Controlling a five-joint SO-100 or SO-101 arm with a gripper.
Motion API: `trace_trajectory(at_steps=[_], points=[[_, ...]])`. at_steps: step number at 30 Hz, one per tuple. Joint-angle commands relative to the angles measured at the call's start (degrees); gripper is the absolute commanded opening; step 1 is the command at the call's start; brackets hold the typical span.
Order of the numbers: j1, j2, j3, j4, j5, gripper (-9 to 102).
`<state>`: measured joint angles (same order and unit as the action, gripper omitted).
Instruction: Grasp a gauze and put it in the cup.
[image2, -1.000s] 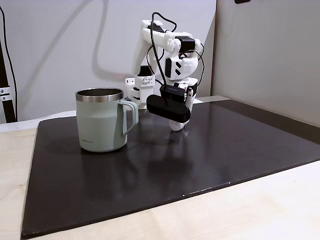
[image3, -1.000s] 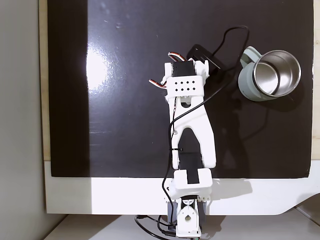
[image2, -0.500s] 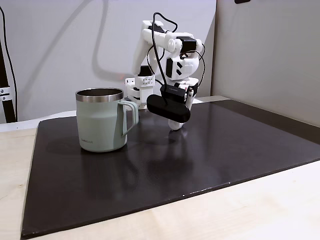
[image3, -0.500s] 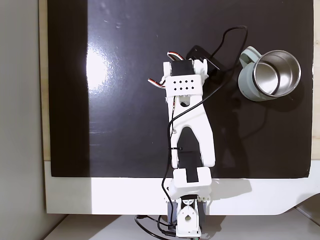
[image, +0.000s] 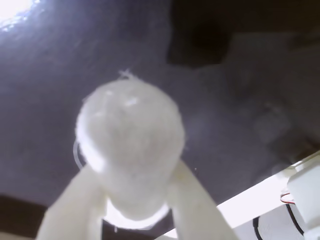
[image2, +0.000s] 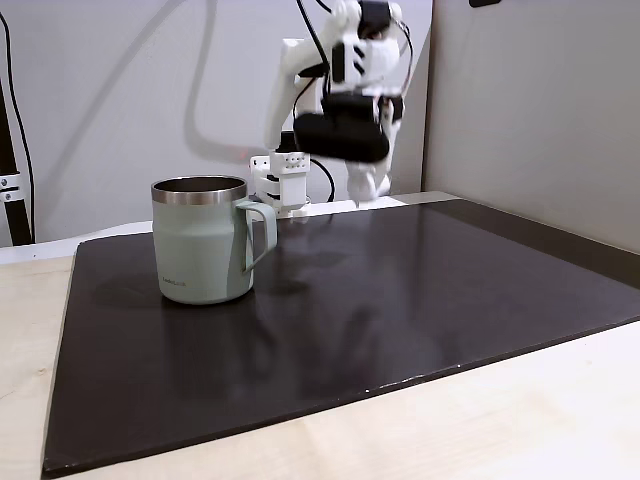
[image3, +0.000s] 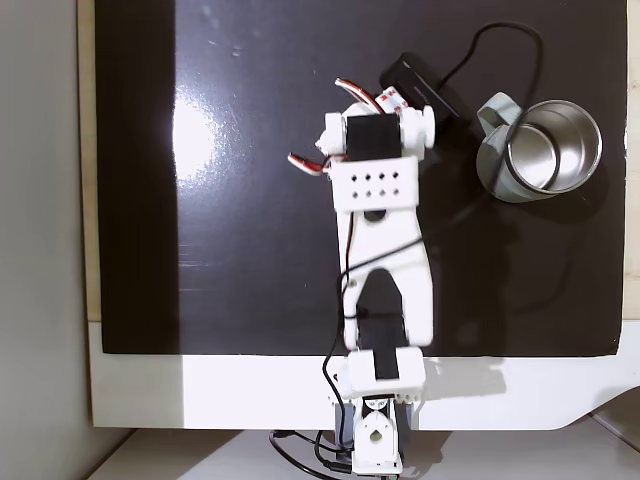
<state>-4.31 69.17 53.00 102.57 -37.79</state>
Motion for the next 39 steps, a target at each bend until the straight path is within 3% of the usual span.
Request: trace_trajectory(at_steps=[1,9,15,27,39], points=[[0.7,8.44,-1.32,0.44,-0.18,0],[5.45,15.47,0.35,0.44,-1.41,0],[14.85,16.52,-6.15,0.26,1.41,0],[33.31,10.72,-21.36,-0.62,7.47,0],[40.17,2.64,-22.15,-4.13,7.56,0]])
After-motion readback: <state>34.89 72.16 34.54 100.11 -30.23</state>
